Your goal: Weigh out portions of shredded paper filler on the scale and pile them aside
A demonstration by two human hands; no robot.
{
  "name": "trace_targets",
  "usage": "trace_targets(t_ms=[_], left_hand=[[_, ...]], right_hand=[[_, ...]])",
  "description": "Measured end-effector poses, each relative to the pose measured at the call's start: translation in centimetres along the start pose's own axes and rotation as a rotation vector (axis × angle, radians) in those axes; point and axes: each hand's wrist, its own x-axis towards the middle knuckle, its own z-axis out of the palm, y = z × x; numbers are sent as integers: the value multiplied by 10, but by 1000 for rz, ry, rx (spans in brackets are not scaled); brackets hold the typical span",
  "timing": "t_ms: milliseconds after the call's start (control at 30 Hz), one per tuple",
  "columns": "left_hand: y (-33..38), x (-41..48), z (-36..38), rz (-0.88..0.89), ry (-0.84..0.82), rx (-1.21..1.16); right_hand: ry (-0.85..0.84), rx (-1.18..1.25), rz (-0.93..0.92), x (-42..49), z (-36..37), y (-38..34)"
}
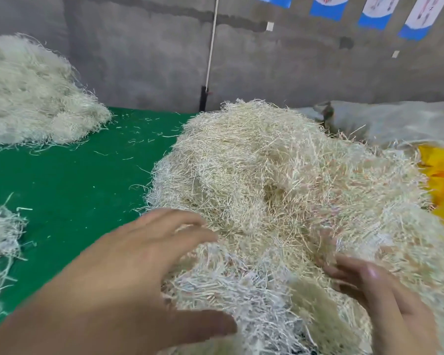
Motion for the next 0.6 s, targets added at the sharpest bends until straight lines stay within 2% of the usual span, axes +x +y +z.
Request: trace_targets(t_ms=[67,100,133,200,300,600], left_hand=[[-9,-5,0,-69,349,-65],[-17,-4,5,-75,477,-131],[-20,1,5,-92,518,-236],[-23,16,9,-155,476,-393],[-29,28,22,-173,386,-410],[-33,26,29,-164,293,-443]], right_hand=[[91,62,205,-6,-11,13],[129,63,265,-9,-12,17],[124,32,254,-14,-8,13],[59,-91,136,-26,6,0],[-71,-127,73,-38,26,-17],[-115,-63,94,-51,43,-26]])
